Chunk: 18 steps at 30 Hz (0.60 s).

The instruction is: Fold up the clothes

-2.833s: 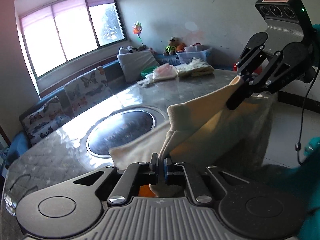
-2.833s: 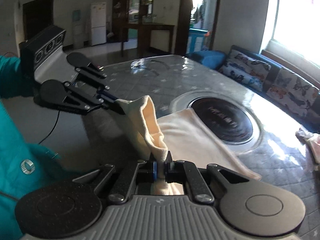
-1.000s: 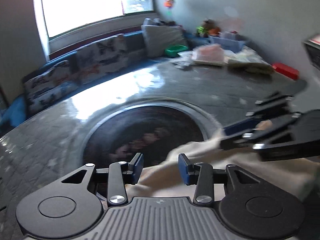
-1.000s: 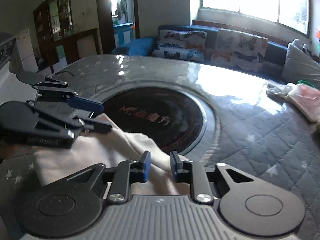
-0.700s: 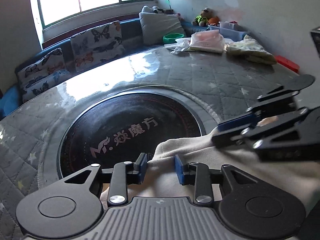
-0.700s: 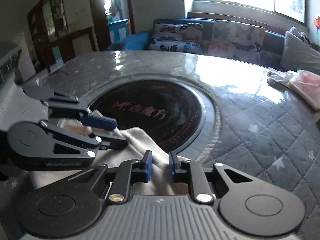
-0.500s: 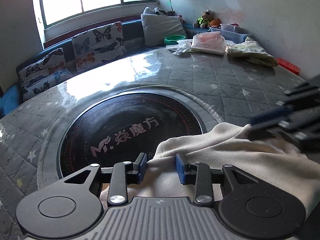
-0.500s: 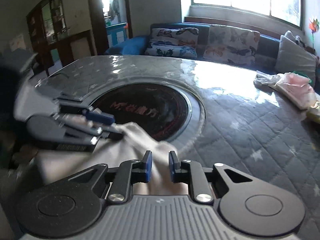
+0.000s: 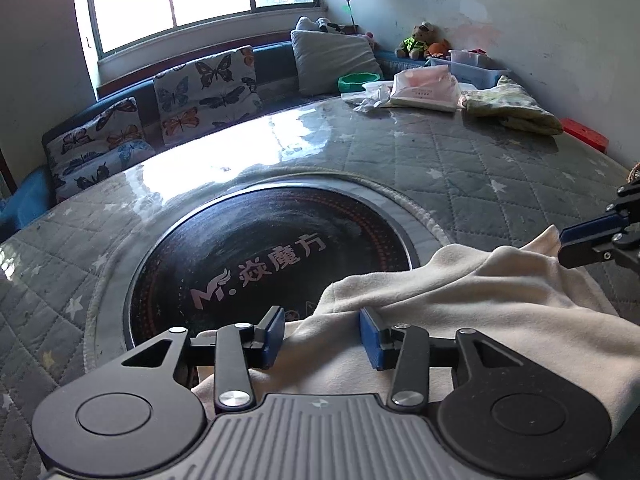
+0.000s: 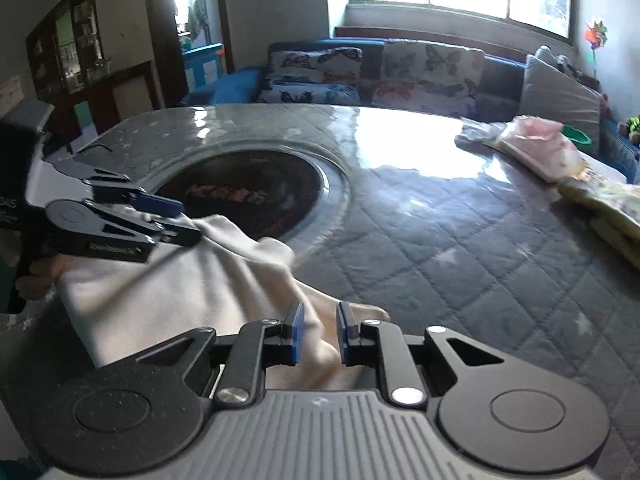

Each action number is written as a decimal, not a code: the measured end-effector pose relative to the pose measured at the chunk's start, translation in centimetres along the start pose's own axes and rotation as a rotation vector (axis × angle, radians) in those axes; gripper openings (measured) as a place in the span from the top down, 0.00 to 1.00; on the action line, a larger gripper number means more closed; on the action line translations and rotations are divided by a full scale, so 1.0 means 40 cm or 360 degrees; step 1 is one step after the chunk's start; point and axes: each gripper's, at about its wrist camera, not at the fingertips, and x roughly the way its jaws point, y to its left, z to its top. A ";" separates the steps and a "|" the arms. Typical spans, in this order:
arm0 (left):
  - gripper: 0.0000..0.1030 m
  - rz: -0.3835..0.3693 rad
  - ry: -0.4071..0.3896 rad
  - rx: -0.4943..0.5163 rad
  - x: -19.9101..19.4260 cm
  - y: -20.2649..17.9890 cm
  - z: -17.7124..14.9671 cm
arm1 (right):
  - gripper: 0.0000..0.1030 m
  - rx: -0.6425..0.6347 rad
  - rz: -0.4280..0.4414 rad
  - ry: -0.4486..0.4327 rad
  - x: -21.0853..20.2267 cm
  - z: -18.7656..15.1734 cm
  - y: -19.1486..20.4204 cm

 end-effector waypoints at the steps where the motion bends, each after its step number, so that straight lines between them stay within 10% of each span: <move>1: 0.57 -0.0001 -0.0017 0.0010 -0.010 -0.007 0.001 | 0.85 0.0009 -0.0003 0.0009 0.000 -0.003 -0.007; 18: 0.55 -0.0524 -0.0177 0.0270 -0.158 -0.229 -0.034 | 0.96 -0.0084 -0.0026 -0.0007 -0.011 -0.021 0.024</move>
